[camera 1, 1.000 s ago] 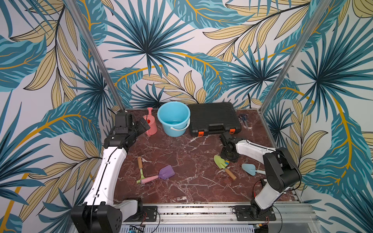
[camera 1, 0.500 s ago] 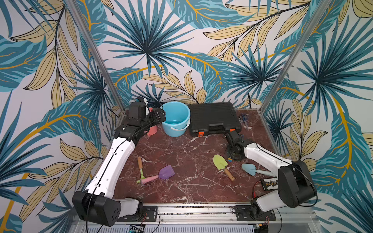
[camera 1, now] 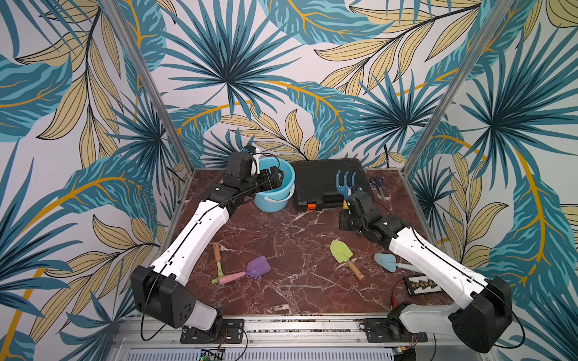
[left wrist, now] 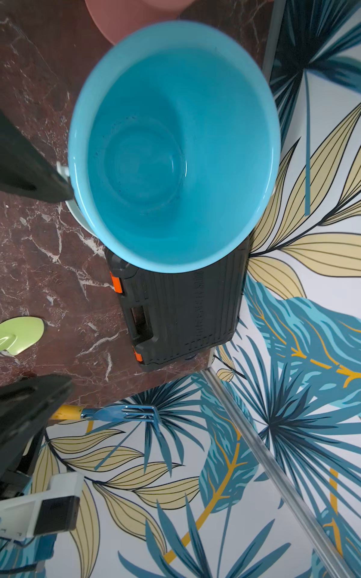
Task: Organize the gardening tools
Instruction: Pick up the gardening tool from the center of the board.
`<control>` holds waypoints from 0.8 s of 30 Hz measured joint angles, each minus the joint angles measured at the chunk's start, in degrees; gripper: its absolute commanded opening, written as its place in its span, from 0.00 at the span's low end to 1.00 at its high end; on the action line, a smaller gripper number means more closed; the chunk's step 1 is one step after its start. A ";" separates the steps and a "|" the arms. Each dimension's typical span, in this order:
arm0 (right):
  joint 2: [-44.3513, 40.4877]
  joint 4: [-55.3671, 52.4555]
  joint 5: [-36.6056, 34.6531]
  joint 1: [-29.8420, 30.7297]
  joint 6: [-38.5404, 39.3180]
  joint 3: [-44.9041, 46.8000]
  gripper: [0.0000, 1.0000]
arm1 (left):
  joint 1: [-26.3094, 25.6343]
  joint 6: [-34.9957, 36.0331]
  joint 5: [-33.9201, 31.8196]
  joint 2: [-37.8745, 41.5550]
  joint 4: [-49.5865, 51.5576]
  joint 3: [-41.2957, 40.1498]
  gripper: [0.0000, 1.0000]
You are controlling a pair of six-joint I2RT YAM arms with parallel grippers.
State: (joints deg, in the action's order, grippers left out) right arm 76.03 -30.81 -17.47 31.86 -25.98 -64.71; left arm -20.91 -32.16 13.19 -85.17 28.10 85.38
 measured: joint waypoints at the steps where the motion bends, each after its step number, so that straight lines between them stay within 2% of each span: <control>1: 0.76 0.48 0.28 0.68 0.72 -0.72 0.00 | -0.61 0.02 0.46 -0.55 -0.26 0.07 0.80; 6: 4.81 1.70 2.62 4.52 4.33 -4.79 0.00 | -2.89 -0.55 3.30 -3.21 -1.46 0.15 0.71; 11: 7.41 2.45 4.04 7.48 7.13 -8.85 0.00 | -4.24 -1.84 6.91 -5.75 -3.93 0.17 0.53; 19: 8.22 2.73 4.31 10.56 9.60 -9.88 0.00 | -4.50 -2.51 9.35 -7.21 -5.66 0.98 0.39; 22: 8.22 2.97 4.83 10.97 9.97 -9.86 0.00 | -4.33 -2.73 9.42 -7.21 -5.97 1.05 0.27; 24: 8.20 3.34 4.96 11.17 10.14 -9.77 0.00 | -4.07 -3.04 9.77 -7.23 -6.01 1.07 0.14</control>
State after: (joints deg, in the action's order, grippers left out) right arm 84.23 -27.46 -12.51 43.03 -15.84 -74.48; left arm -24.97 -35.20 22.96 -92.40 22.09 86.46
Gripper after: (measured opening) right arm 0.278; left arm 0.224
